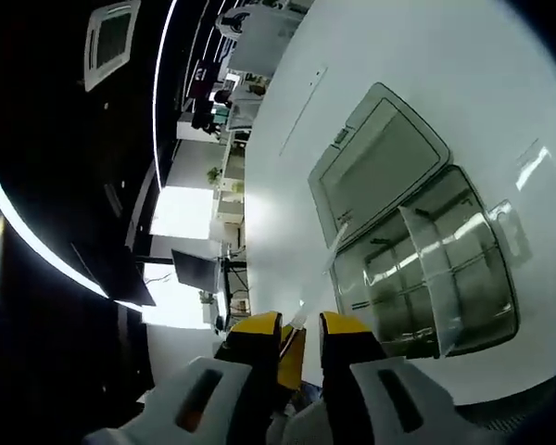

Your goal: Insert the divider into the dual guide fixture by aligning both edges with the guide slots and pushing it downward to the bottom, including one-sided entry, uneven engagement, binding, and posture correction.

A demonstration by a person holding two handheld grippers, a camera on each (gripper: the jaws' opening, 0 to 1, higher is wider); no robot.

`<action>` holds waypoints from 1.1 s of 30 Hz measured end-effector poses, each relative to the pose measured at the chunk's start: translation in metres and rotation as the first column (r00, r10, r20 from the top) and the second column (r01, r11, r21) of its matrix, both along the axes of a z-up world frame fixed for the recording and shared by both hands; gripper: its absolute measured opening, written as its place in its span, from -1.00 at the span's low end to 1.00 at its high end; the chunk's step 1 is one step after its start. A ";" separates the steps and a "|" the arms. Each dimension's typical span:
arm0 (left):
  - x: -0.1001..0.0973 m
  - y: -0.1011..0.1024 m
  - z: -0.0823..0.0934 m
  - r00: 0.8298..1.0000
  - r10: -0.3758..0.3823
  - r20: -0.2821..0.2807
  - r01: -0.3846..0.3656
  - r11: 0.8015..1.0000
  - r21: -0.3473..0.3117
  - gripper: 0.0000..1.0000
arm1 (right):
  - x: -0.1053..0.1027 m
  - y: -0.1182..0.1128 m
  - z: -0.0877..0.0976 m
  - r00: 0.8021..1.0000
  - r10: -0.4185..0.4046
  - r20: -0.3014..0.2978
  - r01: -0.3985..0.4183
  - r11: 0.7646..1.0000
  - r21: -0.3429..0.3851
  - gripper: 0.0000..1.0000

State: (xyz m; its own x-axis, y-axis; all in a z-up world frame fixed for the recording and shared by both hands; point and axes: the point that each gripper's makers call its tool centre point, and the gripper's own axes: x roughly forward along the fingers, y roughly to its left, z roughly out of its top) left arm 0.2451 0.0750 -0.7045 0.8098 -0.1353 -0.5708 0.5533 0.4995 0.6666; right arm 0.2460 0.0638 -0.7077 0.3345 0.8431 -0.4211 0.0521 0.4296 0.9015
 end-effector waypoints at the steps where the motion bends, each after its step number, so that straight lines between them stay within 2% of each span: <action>1: 0.000 0.002 0.000 1.000 0.004 -0.005 -0.004 1.000 -0.013 -1.00 | 0.001 -0.001 0.001 1.000 0.002 0.009 -0.002 1.000 0.000 -0.67; 2: 0.000 0.002 0.000 1.000 0.011 -0.015 -0.011 0.999 -0.030 -1.00 | 0.001 -0.002 0.002 1.000 0.008 0.023 -0.008 1.000 -0.006 -0.66; 3: -0.001 0.004 -0.001 0.999 0.031 -0.041 -0.034 0.996 -0.084 -1.00 | 0.002 -0.003 0.001 0.999 0.017 0.047 -0.017 1.000 -0.019 -0.65; 5: -0.002 0.004 0.000 0.995 0.043 -0.085 -0.057 0.984 -0.171 -1.00 | 0.004 -0.005 0.002 0.998 0.017 0.056 -0.016 1.000 -0.015 -0.64; 7: -0.001 0.007 0.002 0.994 0.049 -0.095 -0.067 0.977 -0.201 -1.00 | 0.006 -0.008 0.004 0.997 0.017 0.079 -0.016 1.000 -0.010 -0.65; 11: -0.005 0.007 -0.003 0.986 0.063 -0.155 -0.104 0.957 -0.271 -1.00 | 0.009 -0.014 0.005 0.990 0.033 0.136 -0.027 0.999 -0.041 -0.61; 13: -0.006 0.007 -0.004 0.982 0.071 -0.174 -0.121 0.947 -0.296 -1.00 | 0.010 -0.017 0.006 0.989 0.030 0.142 -0.025 0.999 -0.037 -0.58; 16: -0.012 0.000 -0.005 0.969 0.071 -0.236 -0.161 0.909 -0.385 -1.00 | 0.013 -0.021 0.006 0.985 0.030 0.172 -0.022 0.999 -0.048 -0.56; 17: -0.012 -0.001 -0.004 0.969 0.069 -0.238 -0.162 0.904 -0.396 -1.00 | 0.013 -0.022 0.006 0.984 0.033 0.177 -0.025 0.998 -0.050 -0.54; 18: -0.013 -0.002 -0.003 0.964 0.073 -0.254 -0.178 0.890 -0.421 -1.00 | 0.013 -0.023 0.006 0.981 0.037 0.190 -0.027 0.998 -0.055 -0.53; 19: -0.013 -0.002 -0.003 0.962 0.075 -0.262 -0.185 0.885 -0.427 -1.00 | 0.014 -0.025 0.007 0.976 0.040 0.215 -0.026 0.998 -0.065 -0.51; 21: -0.014 -0.003 0.000 0.958 0.070 -0.277 -0.195 0.870 -0.453 -1.00 | 0.014 -0.026 0.008 0.972 0.046 0.229 -0.031 0.997 -0.066 -0.47; 23: -0.014 -0.004 0.001 0.956 0.066 -0.286 -0.198 0.864 -0.463 -1.00 | 0.015 -0.027 0.009 0.969 0.042 0.245 -0.029 0.998 -0.057 -0.40; 24: -0.014 -0.007 0.003 0.951 0.060 -0.303 -0.211 0.842 -0.497 -1.00 | 0.015 -0.027 0.009 0.968 0.044 0.248 -0.031 0.998 -0.057 -0.36; 26: -0.015 -0.009 0.004 0.948 0.050 -0.313 -0.213 0.832 -0.513 -1.00 | 0.015 -0.028 0.009 0.966 0.040 0.254 -0.028 0.998 -0.052 -0.27; 27: -0.015 -0.010 0.007 0.946 0.048 -0.320 -0.223 0.814 -0.537 -1.00 | 0.016 -0.029 0.010 0.964 0.034 0.264 -0.022 0.998 -0.051 -0.22; 30: -0.017 -0.012 0.011 0.943 0.035 -0.331 -0.227 0.794 -0.563 -1.00 | 0.019 -0.031 0.010 0.959 0.020 0.281 -0.007 0.999 -0.049 -0.06; 32: -0.019 -0.014 0.013 0.941 0.017 -0.339 -0.222 0.786 -0.577 -1.00 | 0.020 -0.031 0.011 0.960 0.010 0.279 -0.001 1.000 -0.030 -0.04; 33: -0.020 -0.017 0.013 0.937 0.005 -0.350 -0.224 0.776 -0.590 -1.00 | 0.021 -0.031 0.012 0.959 0.003 0.282 0.002 1.000 -0.017 -0.02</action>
State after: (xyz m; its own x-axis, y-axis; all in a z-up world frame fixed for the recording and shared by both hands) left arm 0.2249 0.0580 -0.6913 0.6358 -0.4613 -0.6188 0.5853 0.8108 -0.0031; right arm 0.2672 0.0323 -0.6957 0.4411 0.8368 -0.3243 -0.2033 0.4451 0.8721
